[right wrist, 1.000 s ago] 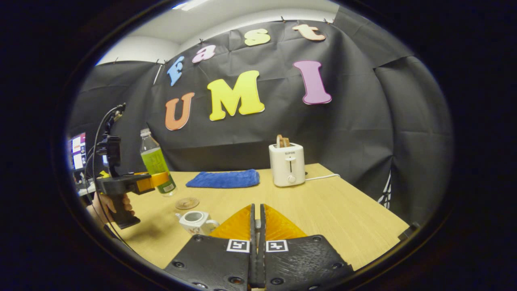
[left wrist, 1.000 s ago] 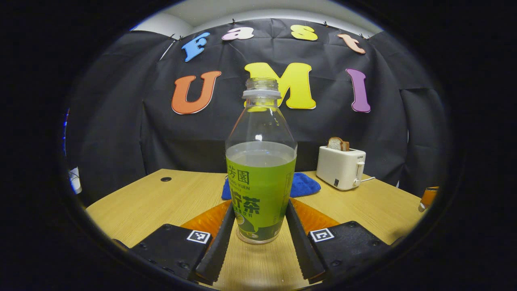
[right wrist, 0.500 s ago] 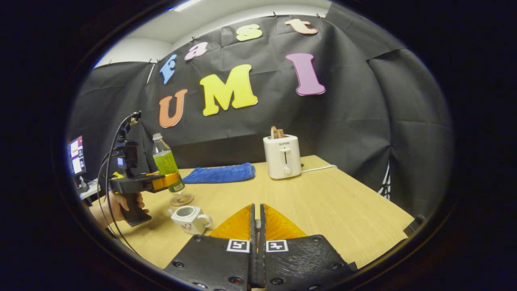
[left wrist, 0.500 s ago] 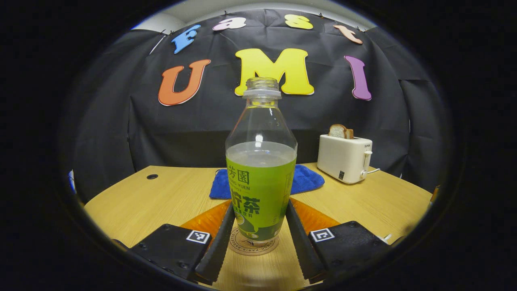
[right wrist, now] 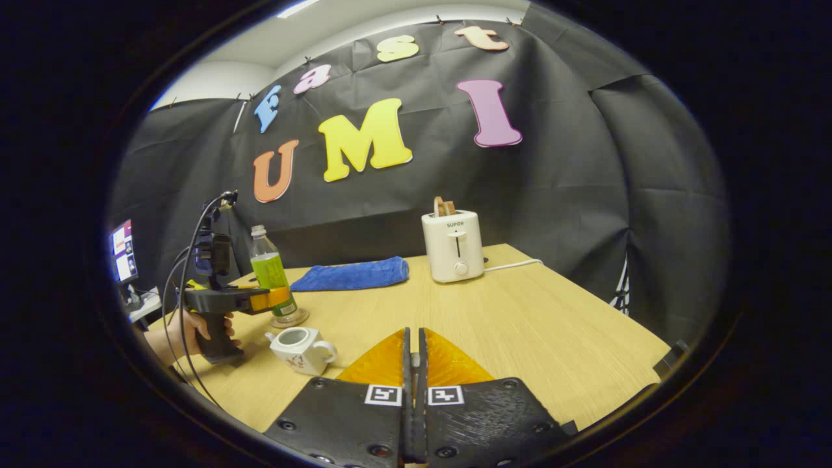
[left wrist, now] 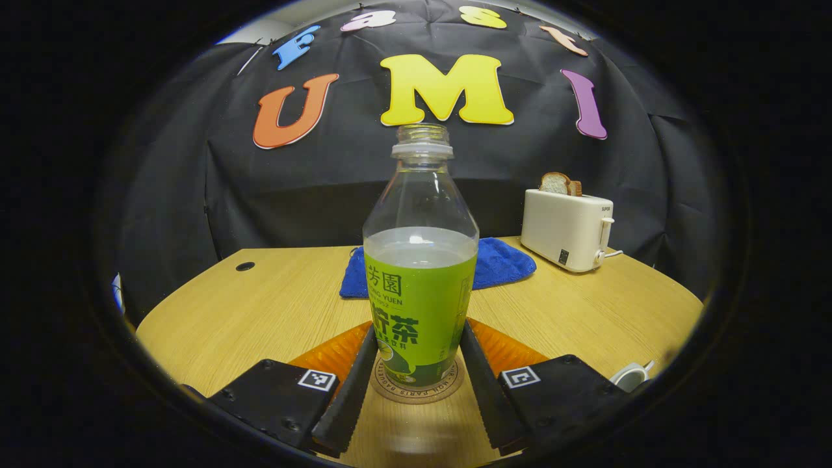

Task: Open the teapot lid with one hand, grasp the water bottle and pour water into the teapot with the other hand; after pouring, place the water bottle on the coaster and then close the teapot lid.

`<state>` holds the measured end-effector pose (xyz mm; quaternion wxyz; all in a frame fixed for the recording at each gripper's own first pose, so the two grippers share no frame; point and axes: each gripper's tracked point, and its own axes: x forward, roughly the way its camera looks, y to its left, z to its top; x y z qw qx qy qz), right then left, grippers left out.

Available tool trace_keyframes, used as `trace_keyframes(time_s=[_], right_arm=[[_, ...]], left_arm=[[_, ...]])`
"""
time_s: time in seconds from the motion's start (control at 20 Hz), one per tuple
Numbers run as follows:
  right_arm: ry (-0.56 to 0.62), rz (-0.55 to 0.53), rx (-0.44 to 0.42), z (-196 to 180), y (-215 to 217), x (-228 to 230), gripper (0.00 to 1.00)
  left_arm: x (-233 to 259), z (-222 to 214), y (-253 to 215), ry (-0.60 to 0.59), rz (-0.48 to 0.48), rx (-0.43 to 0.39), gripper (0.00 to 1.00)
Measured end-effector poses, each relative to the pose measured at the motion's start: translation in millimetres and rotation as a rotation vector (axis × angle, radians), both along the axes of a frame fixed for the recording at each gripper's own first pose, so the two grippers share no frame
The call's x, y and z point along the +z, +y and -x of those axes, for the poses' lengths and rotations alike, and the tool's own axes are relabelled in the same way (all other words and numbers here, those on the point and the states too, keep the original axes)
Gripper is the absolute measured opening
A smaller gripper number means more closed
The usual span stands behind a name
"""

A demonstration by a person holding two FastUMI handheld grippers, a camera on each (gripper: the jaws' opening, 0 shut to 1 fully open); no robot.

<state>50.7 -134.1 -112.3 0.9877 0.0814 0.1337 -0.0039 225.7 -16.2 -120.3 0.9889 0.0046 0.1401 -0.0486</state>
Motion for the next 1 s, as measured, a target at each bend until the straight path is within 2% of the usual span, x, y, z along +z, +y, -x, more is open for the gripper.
trace_keyframes(time_s=[0.3,0.35,0.4,0.7,0.8,1.0], right_arm=[[-0.005,0.006,0.003,1.6,1.1,3.0,0.00],[-0.005,0.007,0.003,1.5,1.7,3.2,0.00],[-0.005,0.009,0.003,2.0,2.0,3.1,0.00],[-0.021,0.023,0.015,5.9,8.9,10.8,0.00],[-0.030,0.031,0.027,5.8,14.3,15.5,0.00],[-0.049,0.047,0.065,2.2,32.9,25.7,0.00]], left_arm=[[0.1,2.3,-0.5,0.009,0.027,0.001,0.82],[-1.0,3.6,-1.0,0.015,0.027,-0.001,0.87],[0.1,5.8,-2.0,0.023,0.023,0.002,0.99],[-3.0,33.2,11.8,0.077,0.060,0.061,0.99],[4.0,49.3,15.4,0.071,0.091,0.075,0.98],[28.9,85.7,32.0,0.005,0.050,0.102,0.98]])
